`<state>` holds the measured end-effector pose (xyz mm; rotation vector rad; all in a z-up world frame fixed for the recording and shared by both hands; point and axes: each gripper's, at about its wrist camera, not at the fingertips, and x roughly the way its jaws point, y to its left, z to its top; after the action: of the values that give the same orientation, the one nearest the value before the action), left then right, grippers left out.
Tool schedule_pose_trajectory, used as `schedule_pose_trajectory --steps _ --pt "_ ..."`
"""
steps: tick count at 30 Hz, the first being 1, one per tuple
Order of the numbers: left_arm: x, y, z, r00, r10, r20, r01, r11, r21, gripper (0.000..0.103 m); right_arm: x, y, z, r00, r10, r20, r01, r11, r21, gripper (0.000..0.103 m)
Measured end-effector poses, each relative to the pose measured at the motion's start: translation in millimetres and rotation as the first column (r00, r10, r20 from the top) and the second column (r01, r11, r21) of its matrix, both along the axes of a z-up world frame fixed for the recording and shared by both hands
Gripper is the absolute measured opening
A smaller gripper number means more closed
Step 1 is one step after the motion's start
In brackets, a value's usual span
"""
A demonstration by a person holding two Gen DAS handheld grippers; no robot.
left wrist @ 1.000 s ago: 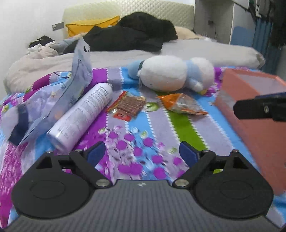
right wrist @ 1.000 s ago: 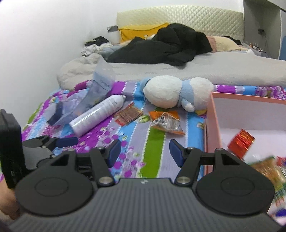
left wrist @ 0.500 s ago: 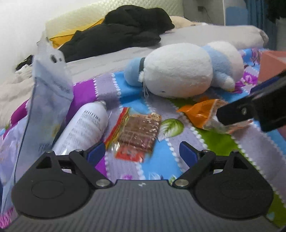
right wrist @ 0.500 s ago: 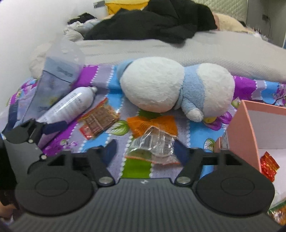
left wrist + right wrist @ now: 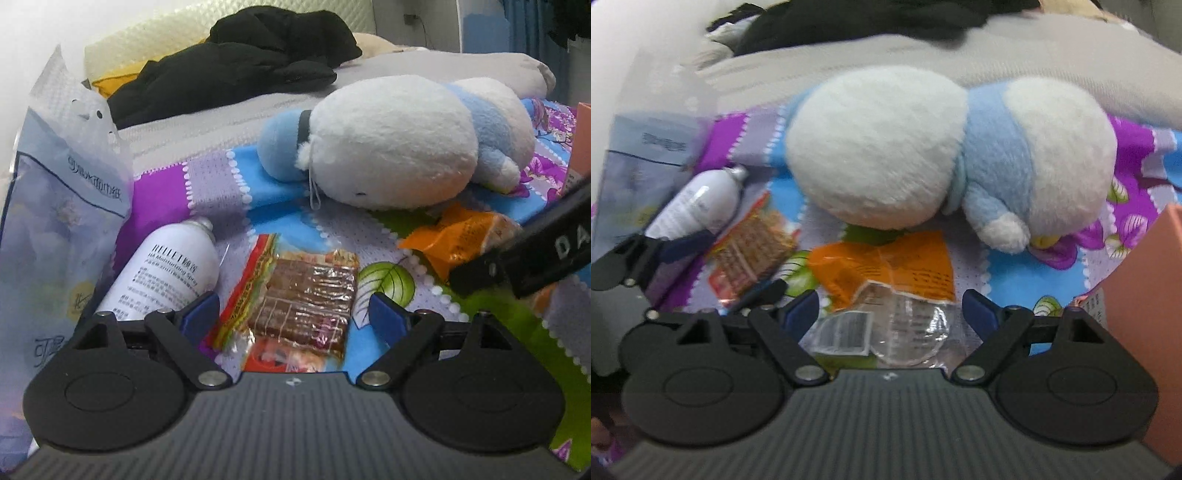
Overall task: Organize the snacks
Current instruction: 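Grasp the brown sausage-stick packet with the left tool while the right tool grasps the orange-and-clear packet, then lift both held packets and carry them over the pink box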
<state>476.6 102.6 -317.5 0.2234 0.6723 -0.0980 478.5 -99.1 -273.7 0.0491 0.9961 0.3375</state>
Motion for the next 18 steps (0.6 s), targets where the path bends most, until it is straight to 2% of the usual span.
schedule_pose_trajectory --steps 2,3,4,6,8,12,18 --pt "1 -1 -1 1.0 -0.023 -0.012 0.022 0.999 -0.024 0.075 1 -1 -6 1.0 -0.003 -0.027 0.003 1.0 -0.003 0.085" --pt "4 3 -1 1.0 -0.01 -0.026 0.008 0.997 -0.074 0.073 -1 0 -5 1.0 0.009 -0.017 -0.009 1.0 -0.018 0.084" --pt "5 4 0 1.0 -0.003 -0.03 0.0 0.996 -0.092 0.072 -2 2 -5 1.0 0.02 -0.012 -0.02 0.999 -0.033 0.084" --pt "7 5 0 0.999 -0.004 -0.036 0.001 0.995 -0.096 0.071 -3 4 -5 1.0 0.021 -0.01 -0.022 0.999 -0.039 0.082" --pt "8 6 1 0.999 0.003 -0.037 -0.007 0.994 -0.11 0.062 -3 5 -5 1.0 0.023 -0.006 -0.023 0.999 -0.042 0.079" --pt "5 2 3 1.0 -0.008 -0.028 0.006 0.996 -0.092 0.058 -5 3 -2 1.0 0.02 0.004 -0.02 0.999 -0.038 0.069" --pt "-10 4 13 0.999 0.017 -0.037 -0.022 0.991 -0.135 0.056 -15 4 7 0.999 0.026 0.029 -0.025 0.999 -0.048 0.063"
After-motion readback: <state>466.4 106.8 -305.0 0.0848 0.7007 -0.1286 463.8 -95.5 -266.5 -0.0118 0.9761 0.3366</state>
